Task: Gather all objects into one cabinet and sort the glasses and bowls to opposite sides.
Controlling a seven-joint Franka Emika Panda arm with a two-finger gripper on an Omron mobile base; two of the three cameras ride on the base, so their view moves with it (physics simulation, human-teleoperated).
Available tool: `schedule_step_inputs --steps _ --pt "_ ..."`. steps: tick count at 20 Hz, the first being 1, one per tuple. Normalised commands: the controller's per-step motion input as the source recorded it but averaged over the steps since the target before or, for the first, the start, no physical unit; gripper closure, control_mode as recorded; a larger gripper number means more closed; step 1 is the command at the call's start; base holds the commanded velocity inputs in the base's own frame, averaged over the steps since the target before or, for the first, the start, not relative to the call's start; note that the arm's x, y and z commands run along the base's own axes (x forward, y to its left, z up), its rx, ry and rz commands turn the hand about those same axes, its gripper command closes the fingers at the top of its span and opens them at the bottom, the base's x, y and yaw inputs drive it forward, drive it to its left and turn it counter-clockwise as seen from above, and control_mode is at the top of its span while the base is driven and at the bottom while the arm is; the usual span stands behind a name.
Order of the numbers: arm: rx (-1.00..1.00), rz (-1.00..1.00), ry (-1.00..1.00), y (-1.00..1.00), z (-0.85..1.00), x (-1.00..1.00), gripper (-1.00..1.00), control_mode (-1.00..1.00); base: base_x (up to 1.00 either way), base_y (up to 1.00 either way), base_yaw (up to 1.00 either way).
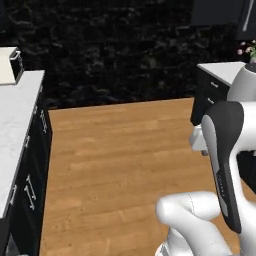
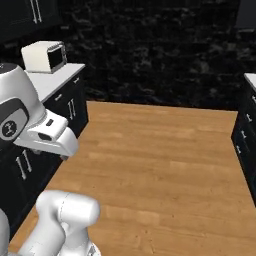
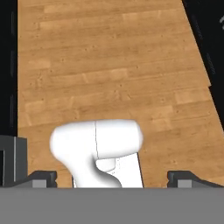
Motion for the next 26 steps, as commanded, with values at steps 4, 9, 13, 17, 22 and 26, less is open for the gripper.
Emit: schedule_step_inputs --steps 4,9,13,17,22,26 --pt "0.00 0.00 0.00 0.00 0.00 0.00 -1.00 1.00 1.00 0.00 -0.02" --pt "0.00 0.00 0.00 0.00 0.00 0.00 -1.00 1.00 1.00 0.02 -0.04" --pt "0.00 0.00 0.00 0.00 0.00 0.00 -1.00 1.00 1.00 0.13 -0.09" --pt "0.00 0.00 0.00 0.00 0.00 0.00 -1.00 1.00 1.00 0.05 -0.09" --pt "0.00 0.00 0.00 0.00 0.00 0.00 -1.00 1.00 1.00 0.00 -0.16" --pt "0.00 0.00 0.00 0.00 0.00 0.00 -1.00 1.00 1.00 0.08 -0.24"
